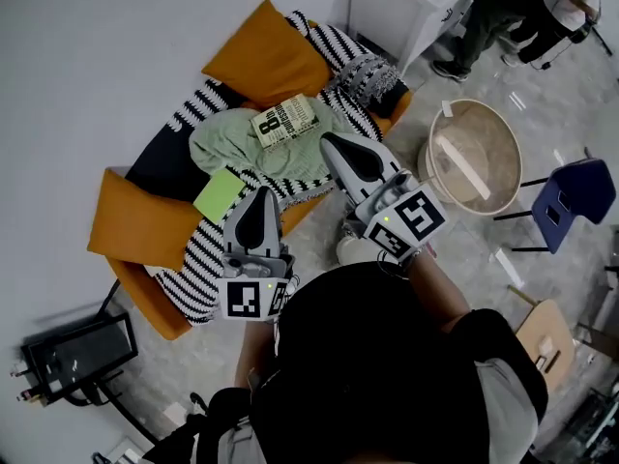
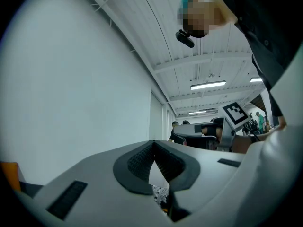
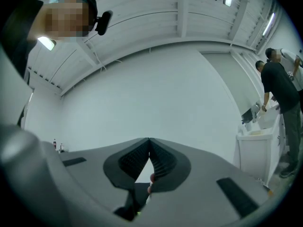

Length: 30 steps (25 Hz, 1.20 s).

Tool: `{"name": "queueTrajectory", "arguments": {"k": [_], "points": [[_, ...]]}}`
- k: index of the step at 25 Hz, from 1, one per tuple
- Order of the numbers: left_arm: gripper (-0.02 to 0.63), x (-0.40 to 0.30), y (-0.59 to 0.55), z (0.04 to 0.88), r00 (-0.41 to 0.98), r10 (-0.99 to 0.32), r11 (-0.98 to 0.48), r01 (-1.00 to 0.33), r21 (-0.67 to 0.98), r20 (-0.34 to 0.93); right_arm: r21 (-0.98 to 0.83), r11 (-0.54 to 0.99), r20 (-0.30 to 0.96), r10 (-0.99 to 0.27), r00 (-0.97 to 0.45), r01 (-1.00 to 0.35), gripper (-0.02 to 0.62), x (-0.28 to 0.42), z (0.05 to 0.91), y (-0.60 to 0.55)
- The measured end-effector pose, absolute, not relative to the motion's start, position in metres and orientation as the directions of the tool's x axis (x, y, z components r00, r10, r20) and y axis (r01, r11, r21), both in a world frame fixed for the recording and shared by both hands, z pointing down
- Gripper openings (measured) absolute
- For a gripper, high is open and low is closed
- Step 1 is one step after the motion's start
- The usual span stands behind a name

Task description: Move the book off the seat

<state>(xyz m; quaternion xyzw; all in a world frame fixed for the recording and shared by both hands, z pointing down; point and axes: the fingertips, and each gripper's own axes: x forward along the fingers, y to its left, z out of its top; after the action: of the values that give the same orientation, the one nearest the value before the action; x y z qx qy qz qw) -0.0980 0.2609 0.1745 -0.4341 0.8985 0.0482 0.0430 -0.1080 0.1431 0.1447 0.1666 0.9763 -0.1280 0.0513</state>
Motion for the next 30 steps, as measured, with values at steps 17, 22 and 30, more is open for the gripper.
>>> {"name": "queueTrajectory", "arguments": {"k": [17, 22, 30], "points": [[0.009, -0.167, 0.183, 0.196, -0.691, -0.719, 0.690, -0.723, 0.047, -0.071, -0.221, 0.881, -0.103, 0.406, -0.908, 0.419, 0.015, -0.194, 0.164, 0.058], [0.009, -0.188, 0.180, 0.227, -0.684, -0.729, 0.682, -0.727, 0.075, -0.003, -0.266, 0.887, -0.029, 0.384, -0.923, 0.377, 0.015, -0.210, 0.204, 0.049], [0.009, -0.240, 0.173, 0.288, -0.656, -0.750, 0.662, -0.740, 0.122, 0.086, -0.363, 0.896, 0.132, 0.322, -0.937, 0.257, 0.015, -0.245, 0.292, 0.033]]}}
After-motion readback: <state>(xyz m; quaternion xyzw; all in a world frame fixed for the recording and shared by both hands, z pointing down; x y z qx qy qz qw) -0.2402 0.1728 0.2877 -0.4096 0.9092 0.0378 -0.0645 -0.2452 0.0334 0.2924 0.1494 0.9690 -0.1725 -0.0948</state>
